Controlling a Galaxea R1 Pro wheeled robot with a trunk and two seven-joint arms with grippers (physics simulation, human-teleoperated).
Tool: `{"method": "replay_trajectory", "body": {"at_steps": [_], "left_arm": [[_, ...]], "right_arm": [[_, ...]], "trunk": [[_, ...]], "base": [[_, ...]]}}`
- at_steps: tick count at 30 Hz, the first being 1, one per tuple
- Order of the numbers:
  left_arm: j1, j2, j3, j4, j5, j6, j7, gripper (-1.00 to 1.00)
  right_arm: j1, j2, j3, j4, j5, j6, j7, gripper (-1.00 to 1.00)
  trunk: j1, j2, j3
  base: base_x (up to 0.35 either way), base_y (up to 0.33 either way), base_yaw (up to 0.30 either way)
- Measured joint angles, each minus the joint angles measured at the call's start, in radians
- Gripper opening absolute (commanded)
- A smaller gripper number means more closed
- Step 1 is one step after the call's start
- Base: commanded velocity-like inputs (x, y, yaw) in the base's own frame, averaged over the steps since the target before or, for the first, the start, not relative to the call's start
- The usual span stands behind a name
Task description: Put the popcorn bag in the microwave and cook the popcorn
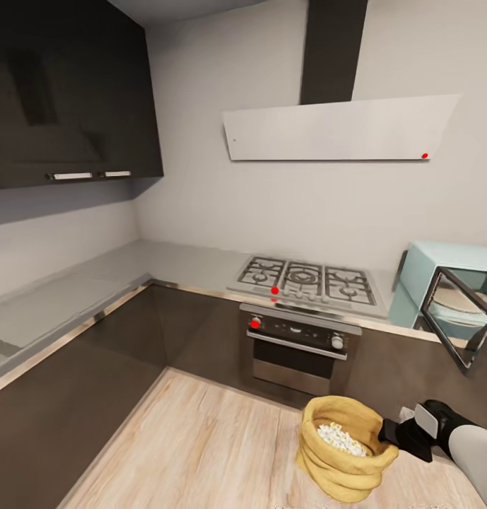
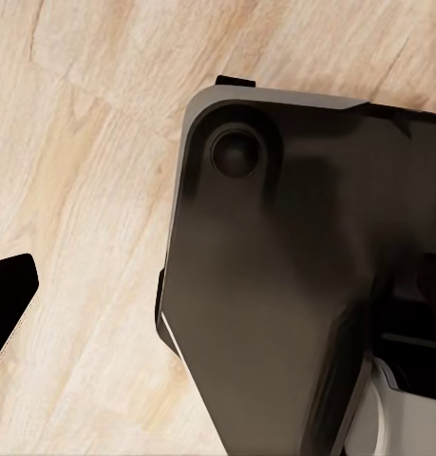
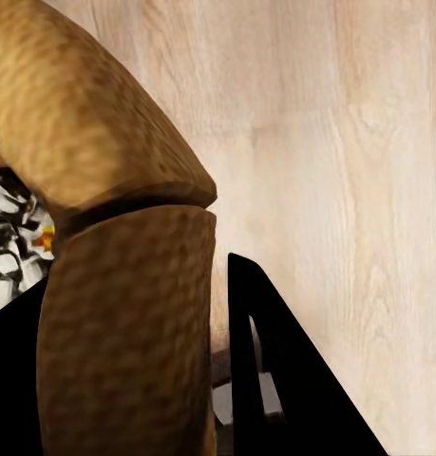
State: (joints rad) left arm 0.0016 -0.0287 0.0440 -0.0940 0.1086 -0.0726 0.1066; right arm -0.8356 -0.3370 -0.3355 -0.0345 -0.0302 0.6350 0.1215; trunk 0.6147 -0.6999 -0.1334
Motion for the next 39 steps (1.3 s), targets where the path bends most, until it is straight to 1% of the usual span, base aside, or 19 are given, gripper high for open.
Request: {"method": "replay_trajectory", "body": {"at_steps": [1,5,7,8,9,12,15,21,27,39], "left_arm": [[0.000,0.000,0.000,0.000,0.000,0.000,0.000,1.00],[0.000,0.000,0.000,0.000,0.000,0.000,0.000,1.00],[0.000,0.000,0.000,0.000,0.000,0.000,0.000,1.00],[0.000,0.000,0.000,0.000,0.000,0.000,0.000,1.00],[0.001,0.000,0.001,0.000,0.000,0.000,0.000,1.00],[0.000,0.000,0.000,0.000,0.000,0.000,0.000,1.00],[0.000,0.000,0.001,0.000,0.000,0.000,0.000,1.00],[0.000,0.000,0.001,0.000,0.001,0.000,0.000,1.00],[0.000,0.000,0.000,0.000,0.001,0.000,0.000,1.00],[0.000,0.000,0.000,0.000,0.000,0.000,-0.001,1.00]], "right_arm": [[0.000,-0.001,-0.005,-0.001,0.000,-0.011,-0.008,-1.00],[0.000,-0.010,-0.043,-0.001,-0.001,-0.055,-0.086,-1.00],[0.000,-0.011,-0.049,-0.002,-0.002,-0.060,-0.100,-1.00],[0.000,-0.017,-0.048,-0.002,-0.001,-0.061,-0.103,-1.00],[0.000,-0.028,-0.048,-0.003,0.000,-0.062,-0.104,-1.00],[0.000,-0.044,-0.051,-0.005,-0.002,-0.063,-0.105,-1.00],[0.000,-0.050,-0.052,-0.006,-0.003,-0.063,-0.105,-1.00],[0.000,-0.053,-0.052,-0.006,-0.003,-0.099,-0.105,-1.00],[0.000,-0.068,-0.052,-0.007,-0.003,-0.102,-0.105,-1.00],[0.000,-0.071,-0.052,-0.007,-0.003,-0.102,-0.104,-1.00]], "trunk": [[0.000,0.000,0.000],[0.000,0.000,0.000],[0.000,0.000,0.000],[0.000,0.000,0.000],[0.000,0.000,0.000],[0.000,0.000,0.000],[0.000,0.000,0.000],[0.000,0.000,0.000],[0.000,0.000,0.000],[0.000,0.000,0.000]], "base": [[0.000,0.000,-0.281],[0.000,0.000,-0.281],[0.000,0.000,-0.281],[0.000,0.000,-0.281],[0.000,0.000,-0.281],[0.000,0.000,-0.281],[0.000,0.000,-0.281],[0.000,0.000,-0.281],[0.000,0.000,-0.281],[0.000,0.000,-0.281]]}}
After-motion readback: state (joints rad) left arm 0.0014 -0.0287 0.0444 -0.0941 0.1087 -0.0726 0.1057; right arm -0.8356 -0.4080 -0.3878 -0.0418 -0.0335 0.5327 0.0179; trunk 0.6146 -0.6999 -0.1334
